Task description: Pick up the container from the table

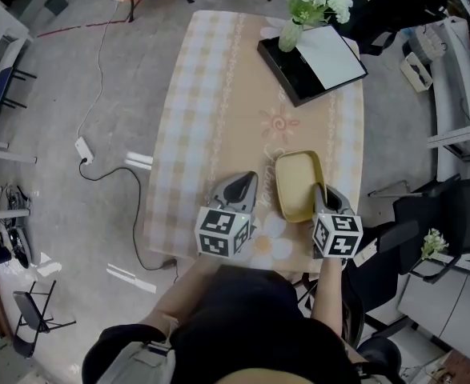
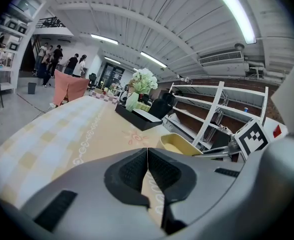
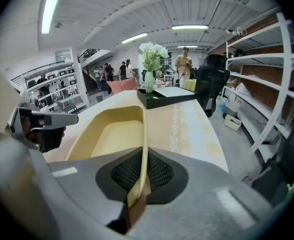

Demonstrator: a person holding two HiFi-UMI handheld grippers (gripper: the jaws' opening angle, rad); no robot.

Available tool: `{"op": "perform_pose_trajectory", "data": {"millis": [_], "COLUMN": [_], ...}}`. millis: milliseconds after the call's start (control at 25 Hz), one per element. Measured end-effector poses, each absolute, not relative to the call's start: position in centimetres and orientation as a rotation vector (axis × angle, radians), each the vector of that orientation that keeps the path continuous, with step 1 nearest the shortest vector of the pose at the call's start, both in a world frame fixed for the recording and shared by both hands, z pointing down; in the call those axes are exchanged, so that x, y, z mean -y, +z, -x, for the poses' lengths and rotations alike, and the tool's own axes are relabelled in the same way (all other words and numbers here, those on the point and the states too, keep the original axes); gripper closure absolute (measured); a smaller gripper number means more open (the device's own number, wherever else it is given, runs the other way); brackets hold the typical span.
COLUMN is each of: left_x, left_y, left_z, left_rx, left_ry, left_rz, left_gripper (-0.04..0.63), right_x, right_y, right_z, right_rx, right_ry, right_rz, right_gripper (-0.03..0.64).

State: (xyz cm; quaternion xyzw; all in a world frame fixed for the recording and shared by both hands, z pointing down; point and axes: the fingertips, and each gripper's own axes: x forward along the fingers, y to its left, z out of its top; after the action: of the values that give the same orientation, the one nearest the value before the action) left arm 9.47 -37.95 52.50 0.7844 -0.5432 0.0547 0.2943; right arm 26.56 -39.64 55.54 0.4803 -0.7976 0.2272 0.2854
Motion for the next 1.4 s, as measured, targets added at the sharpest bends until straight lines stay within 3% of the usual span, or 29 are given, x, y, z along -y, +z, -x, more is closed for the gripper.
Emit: {"op": "perform_pose_trajectory", "data": {"millis": [1400], "left_x": [26.7], "left_y": [45.2], "left_z": [-10.5], "left_rx": [1.382], "left_ry": [0.092], "left_rz": [-2.434], "left_gripper": [0.585], "right_x": [27.7], "right_y": [45.6], "right_z": [-26.7], "right_rx": [2.321], "right_ry": [0.525], "right_rz": [-1.901], "right_gripper": [0.609]}}
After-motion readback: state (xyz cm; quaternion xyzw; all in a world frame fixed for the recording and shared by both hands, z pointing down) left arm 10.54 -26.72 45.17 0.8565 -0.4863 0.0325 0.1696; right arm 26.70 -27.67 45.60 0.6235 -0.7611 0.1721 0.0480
